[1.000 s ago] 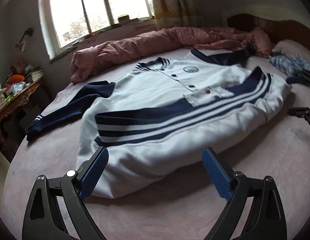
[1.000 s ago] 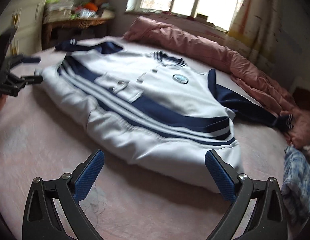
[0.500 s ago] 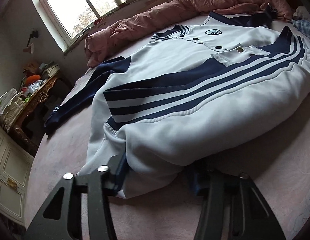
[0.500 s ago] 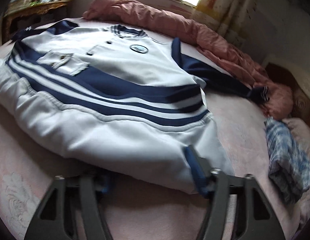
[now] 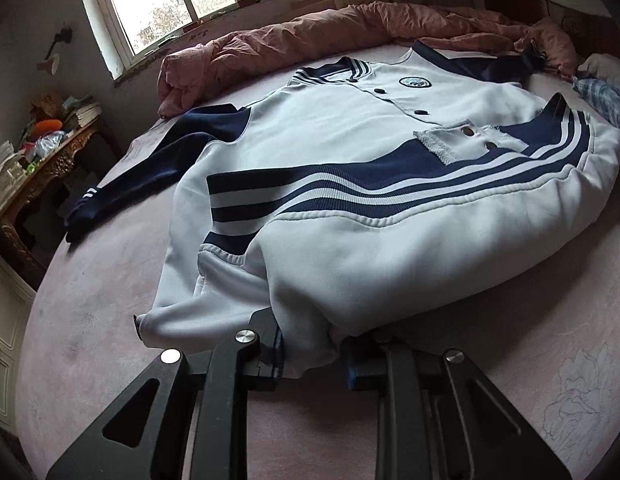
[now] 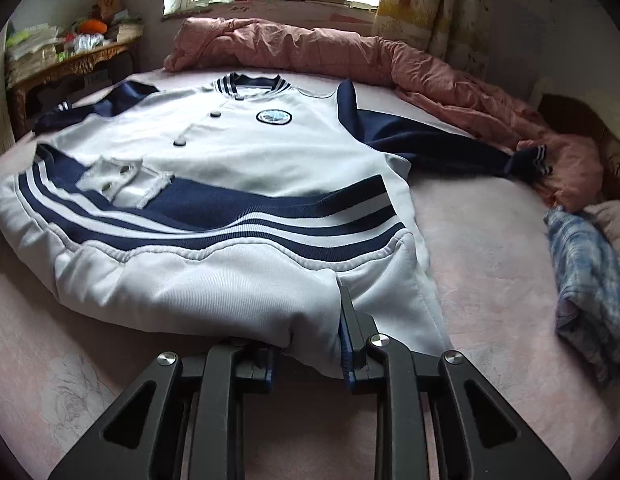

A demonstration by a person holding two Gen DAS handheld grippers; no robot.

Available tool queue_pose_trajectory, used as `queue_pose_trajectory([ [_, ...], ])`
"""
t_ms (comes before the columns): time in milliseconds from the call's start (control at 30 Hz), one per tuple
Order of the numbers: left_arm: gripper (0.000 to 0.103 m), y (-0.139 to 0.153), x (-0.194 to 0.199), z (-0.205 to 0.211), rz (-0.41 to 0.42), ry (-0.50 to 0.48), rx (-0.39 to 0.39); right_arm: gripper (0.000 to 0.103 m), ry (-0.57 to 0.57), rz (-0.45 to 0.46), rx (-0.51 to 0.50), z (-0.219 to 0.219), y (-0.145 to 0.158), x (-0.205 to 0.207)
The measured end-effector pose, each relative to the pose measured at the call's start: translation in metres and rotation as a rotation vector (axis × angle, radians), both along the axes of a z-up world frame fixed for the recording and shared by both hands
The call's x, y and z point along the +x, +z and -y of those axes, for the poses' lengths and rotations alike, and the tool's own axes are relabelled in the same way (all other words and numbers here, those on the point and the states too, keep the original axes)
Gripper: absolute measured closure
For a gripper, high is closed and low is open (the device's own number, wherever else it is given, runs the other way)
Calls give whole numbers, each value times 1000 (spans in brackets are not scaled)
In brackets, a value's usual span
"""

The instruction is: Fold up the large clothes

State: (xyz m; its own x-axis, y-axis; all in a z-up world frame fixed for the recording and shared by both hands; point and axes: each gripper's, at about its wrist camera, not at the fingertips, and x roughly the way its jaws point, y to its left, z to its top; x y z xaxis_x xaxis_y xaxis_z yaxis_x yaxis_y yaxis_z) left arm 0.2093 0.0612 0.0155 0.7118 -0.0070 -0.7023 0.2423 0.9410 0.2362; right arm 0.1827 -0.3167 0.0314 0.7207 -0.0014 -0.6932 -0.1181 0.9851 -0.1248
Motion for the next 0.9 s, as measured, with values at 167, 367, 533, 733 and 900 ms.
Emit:
queue_pose_trajectory([
  [167, 80, 32, 35, -4, -18, 17, -86, 77, 3, -7, 50, -1, 30, 31],
  [367, 79, 57, 117, 4, -44, 100, -85, 77, -52, -49, 41, -17, 61, 117],
  [533, 79, 45, 171, 10, -22, 147, -35, 77, -130, -33, 52, -13, 48, 180],
  [733, 78, 3, 184, 9, 68, 119, -23, 77, -125, -19, -42, -16, 1, 201],
  [900, 69, 8, 175, 14, 133, 89, -3, 76, -120, -7, -40, -14, 2, 196],
])
